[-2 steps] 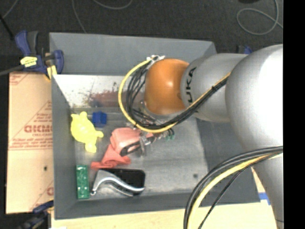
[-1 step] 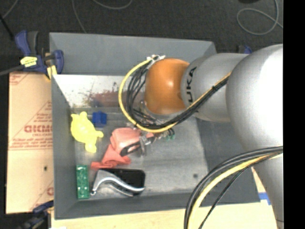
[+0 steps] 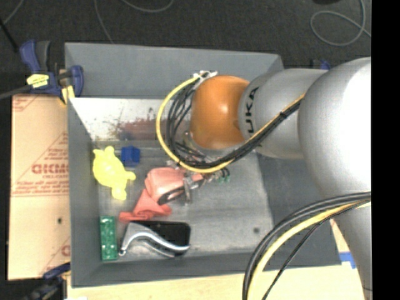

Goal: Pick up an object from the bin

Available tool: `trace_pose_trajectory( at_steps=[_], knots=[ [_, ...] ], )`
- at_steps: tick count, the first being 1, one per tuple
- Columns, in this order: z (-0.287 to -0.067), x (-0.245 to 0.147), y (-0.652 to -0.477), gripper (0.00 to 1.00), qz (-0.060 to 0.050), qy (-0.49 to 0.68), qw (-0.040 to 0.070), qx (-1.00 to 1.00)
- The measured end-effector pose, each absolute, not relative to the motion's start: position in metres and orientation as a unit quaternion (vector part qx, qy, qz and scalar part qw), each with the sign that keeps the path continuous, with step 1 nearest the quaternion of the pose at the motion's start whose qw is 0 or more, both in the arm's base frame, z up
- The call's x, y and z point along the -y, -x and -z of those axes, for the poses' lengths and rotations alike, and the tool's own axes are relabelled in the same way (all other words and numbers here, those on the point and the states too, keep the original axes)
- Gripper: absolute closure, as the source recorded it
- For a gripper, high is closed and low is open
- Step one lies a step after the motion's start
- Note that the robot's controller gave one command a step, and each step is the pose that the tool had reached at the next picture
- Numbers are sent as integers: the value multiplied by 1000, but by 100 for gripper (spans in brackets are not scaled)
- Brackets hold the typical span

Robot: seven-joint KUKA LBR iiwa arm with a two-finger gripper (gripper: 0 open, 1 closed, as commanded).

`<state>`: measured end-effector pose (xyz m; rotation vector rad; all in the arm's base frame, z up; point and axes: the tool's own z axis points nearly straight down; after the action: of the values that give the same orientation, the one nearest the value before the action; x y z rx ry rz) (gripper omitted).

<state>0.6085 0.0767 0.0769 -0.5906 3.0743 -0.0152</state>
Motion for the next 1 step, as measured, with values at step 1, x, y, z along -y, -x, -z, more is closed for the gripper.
trace_pose_trajectory(
  at_steps=[1],
  knots=[
    [-82, -76, -607, 100, 5, 188, 4, -982]
  ],
)
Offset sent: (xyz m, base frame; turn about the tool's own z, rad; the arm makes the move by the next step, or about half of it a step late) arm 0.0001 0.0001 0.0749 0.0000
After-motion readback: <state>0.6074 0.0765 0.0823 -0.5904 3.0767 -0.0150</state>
